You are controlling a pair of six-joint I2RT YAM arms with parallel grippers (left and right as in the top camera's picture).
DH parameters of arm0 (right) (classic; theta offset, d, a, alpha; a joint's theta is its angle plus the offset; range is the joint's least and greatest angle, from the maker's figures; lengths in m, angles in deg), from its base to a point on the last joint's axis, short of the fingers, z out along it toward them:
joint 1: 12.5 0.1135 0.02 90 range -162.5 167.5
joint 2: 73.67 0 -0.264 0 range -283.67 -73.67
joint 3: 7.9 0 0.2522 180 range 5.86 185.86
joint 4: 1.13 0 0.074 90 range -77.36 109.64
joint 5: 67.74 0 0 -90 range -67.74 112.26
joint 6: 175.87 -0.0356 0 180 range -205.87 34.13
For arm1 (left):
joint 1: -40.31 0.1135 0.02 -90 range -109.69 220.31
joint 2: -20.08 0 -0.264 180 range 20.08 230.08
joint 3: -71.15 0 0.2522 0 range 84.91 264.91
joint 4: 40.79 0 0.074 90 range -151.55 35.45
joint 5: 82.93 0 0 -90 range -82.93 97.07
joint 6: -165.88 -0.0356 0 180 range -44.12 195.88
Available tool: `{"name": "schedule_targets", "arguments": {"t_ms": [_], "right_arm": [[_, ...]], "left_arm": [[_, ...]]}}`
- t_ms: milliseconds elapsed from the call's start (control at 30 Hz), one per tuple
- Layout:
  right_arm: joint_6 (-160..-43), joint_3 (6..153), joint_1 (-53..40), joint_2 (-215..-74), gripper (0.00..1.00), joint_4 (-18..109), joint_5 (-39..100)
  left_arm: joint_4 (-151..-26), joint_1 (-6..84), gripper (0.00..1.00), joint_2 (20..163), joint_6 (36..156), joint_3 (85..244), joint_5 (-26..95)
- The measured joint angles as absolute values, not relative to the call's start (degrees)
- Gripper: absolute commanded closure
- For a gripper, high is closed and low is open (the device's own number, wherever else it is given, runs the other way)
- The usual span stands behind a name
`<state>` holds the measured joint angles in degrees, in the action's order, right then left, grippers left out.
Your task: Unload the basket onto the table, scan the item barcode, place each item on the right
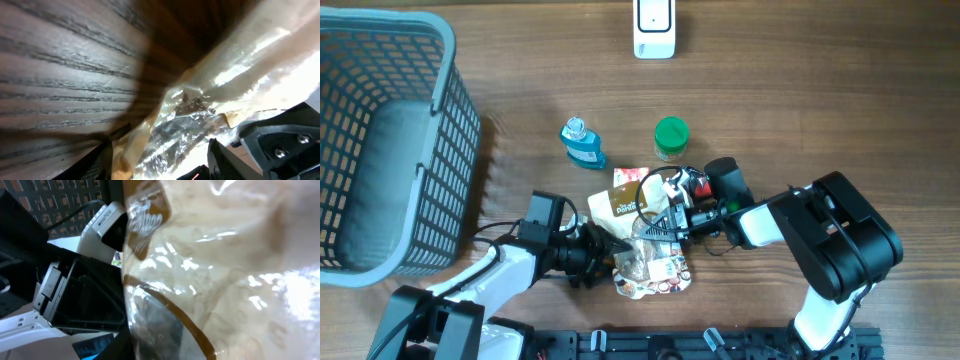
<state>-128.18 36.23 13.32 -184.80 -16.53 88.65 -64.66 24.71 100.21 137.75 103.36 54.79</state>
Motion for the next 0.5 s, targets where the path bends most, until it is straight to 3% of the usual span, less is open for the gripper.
{"name": "schedule_targets", "arguments": {"t_ms": [200,367,500], "right_arm": [[-127.8,36.2,13.3,-184.8,0.89,-17.8,88.7],[-127.6,36.2,13.3,-184.8,0.91,-18.2,88.7],[-127.6,36.2,12.7,-184.8,0.93,-19.4,89.0]], "left_arm": [[-64.7,24.7,0.4,100.2,137.7,103.4,54.9],[-64.6,24.7,0.38,100.2,137.8,103.4,55.2],[-64.8,24.7,0.3,100.2,138.0,103.5,55.6]]}}
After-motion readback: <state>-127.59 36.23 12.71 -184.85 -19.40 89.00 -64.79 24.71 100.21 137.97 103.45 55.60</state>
